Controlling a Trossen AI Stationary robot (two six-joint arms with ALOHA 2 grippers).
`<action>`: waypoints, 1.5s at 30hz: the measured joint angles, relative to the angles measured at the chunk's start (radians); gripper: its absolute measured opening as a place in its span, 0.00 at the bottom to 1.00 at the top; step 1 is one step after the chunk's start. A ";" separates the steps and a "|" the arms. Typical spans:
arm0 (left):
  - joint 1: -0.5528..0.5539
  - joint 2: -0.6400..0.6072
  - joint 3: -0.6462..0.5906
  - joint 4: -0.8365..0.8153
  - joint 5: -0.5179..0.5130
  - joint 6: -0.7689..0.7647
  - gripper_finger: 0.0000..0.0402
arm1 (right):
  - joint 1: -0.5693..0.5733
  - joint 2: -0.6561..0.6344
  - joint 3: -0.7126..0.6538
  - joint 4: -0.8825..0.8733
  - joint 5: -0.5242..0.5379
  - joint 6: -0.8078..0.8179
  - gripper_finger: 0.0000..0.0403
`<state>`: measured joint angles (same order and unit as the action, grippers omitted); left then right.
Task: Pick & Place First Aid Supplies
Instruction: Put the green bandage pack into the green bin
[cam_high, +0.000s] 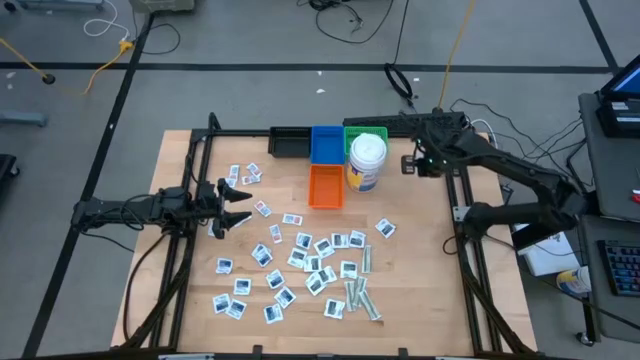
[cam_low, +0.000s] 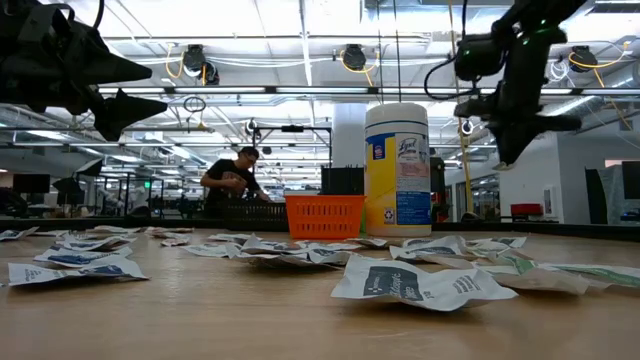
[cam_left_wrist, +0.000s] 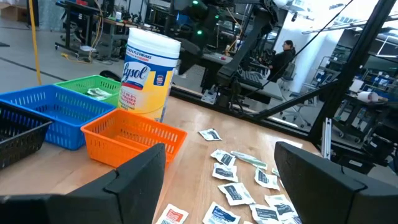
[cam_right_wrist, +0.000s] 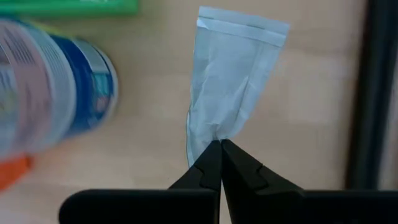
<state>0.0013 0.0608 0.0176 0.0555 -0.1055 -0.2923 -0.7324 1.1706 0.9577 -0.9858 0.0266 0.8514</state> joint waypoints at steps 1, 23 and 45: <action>0.000 0.000 0.000 0.000 0.000 0.000 0.76 | -0.017 0.018 0.000 0.029 -0.013 -0.008 0.00; 0.000 0.000 0.000 0.000 0.000 0.000 0.76 | -0.280 0.421 0.257 0.197 -0.050 -0.215 0.00; 0.000 0.000 0.000 0.000 0.000 0.000 0.76 | -0.193 0.696 0.488 0.252 -0.291 -0.375 0.00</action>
<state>0.0013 0.0608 0.0177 0.0559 -0.1055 -0.2920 -0.9257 1.8667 1.4456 -0.7336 -0.2642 0.4767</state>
